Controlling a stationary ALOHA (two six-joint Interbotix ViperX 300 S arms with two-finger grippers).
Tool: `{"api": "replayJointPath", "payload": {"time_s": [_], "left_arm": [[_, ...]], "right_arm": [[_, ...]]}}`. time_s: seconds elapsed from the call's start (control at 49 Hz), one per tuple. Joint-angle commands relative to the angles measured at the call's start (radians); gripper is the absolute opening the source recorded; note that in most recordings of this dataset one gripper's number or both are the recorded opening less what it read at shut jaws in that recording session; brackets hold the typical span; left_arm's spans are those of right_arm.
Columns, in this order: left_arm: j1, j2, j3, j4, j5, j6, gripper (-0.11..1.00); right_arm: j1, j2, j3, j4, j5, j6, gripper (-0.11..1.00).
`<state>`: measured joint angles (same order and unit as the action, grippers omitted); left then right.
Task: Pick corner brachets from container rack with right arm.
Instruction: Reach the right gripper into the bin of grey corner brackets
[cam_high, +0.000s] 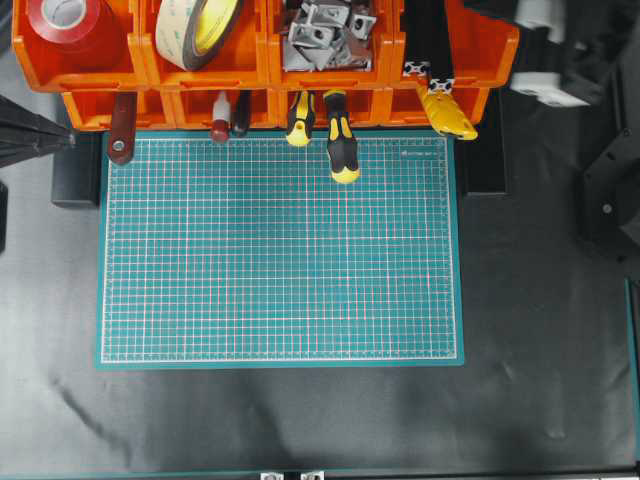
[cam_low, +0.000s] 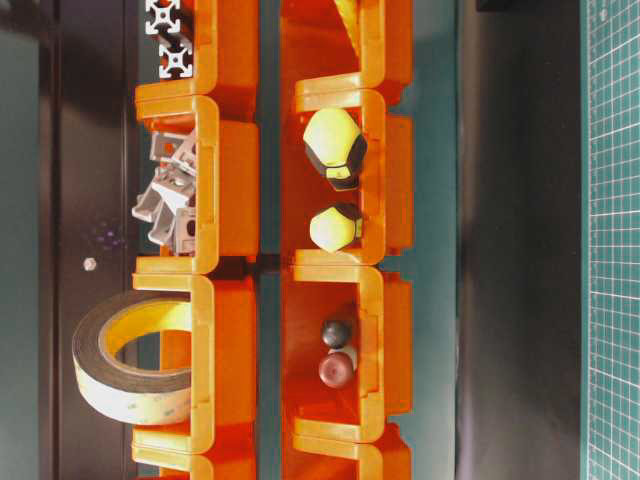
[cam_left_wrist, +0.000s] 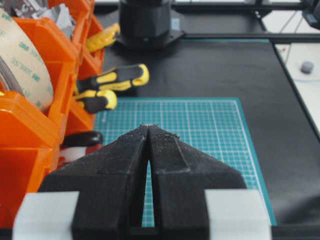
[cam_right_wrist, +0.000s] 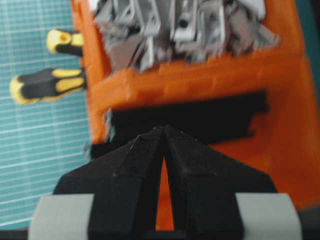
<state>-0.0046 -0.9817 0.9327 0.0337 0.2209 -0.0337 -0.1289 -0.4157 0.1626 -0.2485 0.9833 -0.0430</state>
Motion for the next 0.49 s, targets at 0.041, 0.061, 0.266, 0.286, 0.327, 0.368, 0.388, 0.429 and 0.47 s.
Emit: {"api": "replayJointPath", "payload": {"time_s": [0.041,0.061,0.266,0.286,0.327,0.368,0.388,0.429,0.47], "left_arm": [[-0.002,0.009,-0.028,0.003,-0.005,-0.003,0.0],[-0.002,0.011,-0.028,0.003,-0.005,-0.003,0.0],[-0.002,0.009,-0.028,0.003,-0.003,-0.005,0.0],[-0.002,0.008,-0.028,0.003,-0.005,-0.003,0.0],[-0.002,0.006,-0.028,0.003,-0.005,-0.003,0.0],[0.0,0.005,-0.028,0.003,-0.003,-0.005,0.0],[-0.002,0.005,-0.028,0.003,-0.003,-0.003,0.0],[0.0,0.003,-0.028,0.003,-0.005,-0.003,0.0],[0.0,0.005,-0.029,0.003,-0.003,-0.005,0.0]], "right_arm": [[-0.011,0.075,-0.078,-0.011,-0.029,-0.066,0.07],[-0.012,0.086,-0.084,-0.011,-0.032,-0.074,0.1],[-0.021,0.167,-0.12,-0.011,-0.048,-0.078,0.66],[-0.021,0.173,-0.123,-0.011,-0.048,-0.078,0.71],[-0.021,0.184,-0.127,-0.011,-0.051,-0.077,0.79],[-0.026,0.195,-0.13,-0.011,-0.054,-0.077,0.84],[-0.028,0.199,-0.132,-0.012,-0.055,-0.075,0.85],[-0.031,0.209,-0.135,-0.012,-0.063,-0.075,0.85],[-0.035,0.219,-0.14,-0.012,-0.072,-0.075,0.84]]}}
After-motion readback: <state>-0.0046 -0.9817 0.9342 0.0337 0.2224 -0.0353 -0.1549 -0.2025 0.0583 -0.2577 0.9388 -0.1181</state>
